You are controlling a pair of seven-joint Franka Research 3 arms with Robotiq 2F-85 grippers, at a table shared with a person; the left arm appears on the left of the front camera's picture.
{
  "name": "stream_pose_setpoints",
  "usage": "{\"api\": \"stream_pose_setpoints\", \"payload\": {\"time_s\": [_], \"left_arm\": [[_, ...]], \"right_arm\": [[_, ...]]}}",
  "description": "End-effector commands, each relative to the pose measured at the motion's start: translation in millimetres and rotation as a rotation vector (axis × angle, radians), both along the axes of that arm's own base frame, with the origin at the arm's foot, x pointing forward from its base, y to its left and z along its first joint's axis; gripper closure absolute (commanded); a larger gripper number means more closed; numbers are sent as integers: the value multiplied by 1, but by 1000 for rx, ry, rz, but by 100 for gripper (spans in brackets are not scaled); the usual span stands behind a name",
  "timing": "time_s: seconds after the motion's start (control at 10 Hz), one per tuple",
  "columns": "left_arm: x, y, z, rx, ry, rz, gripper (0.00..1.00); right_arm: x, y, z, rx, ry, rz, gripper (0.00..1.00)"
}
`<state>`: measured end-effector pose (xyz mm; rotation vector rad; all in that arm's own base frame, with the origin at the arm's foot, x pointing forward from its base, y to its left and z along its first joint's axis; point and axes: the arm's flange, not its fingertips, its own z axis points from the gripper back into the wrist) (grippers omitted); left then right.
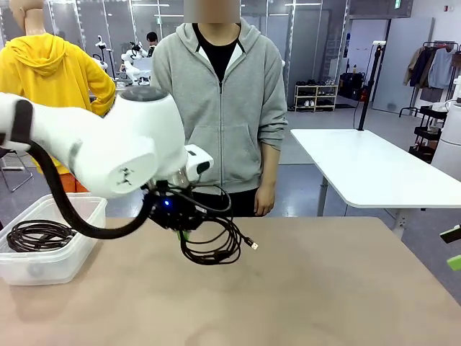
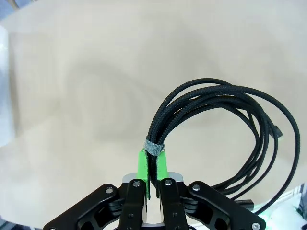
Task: Organize and store the cables.
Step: Place the USB Extension Cable into the Organizing box.
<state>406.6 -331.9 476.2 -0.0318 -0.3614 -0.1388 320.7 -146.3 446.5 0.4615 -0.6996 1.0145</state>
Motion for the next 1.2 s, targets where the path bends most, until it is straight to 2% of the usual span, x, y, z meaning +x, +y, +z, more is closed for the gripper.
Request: {"api": "stream_pose_setpoints", "payload": {"time_s": [0.0,0.2,0.3,0.7,0.8,0.9,1.0,1.1], "left_arm": [[-16,8,19,59,-32,-47,100],[-10,3,21,56,-40,-64,100],[-19,4,29,37,-40,-35,100],[-19,4,29,37,-40,-35,100],[-18,5,28,47,-42,-37,92],[-5,21,43,55,-17,-10,92],[8,51,60,25,36,42,92],[15,88,75,24,53,49,92]], "right_arm": [[-1,0,-2,11,-18,13,0],[-1,0,-2,11,-18,13,0],[-1,0,-2,11,-18,13,0],[-1,0,-2,11,-18,13,0],[-1,0,-2,11,-18,13,0],[-1,0,-2,11,-18,13,0],[-1,0,-2,11,-18,13,0],[-1,0,-2,11,-18,13,0]]}}
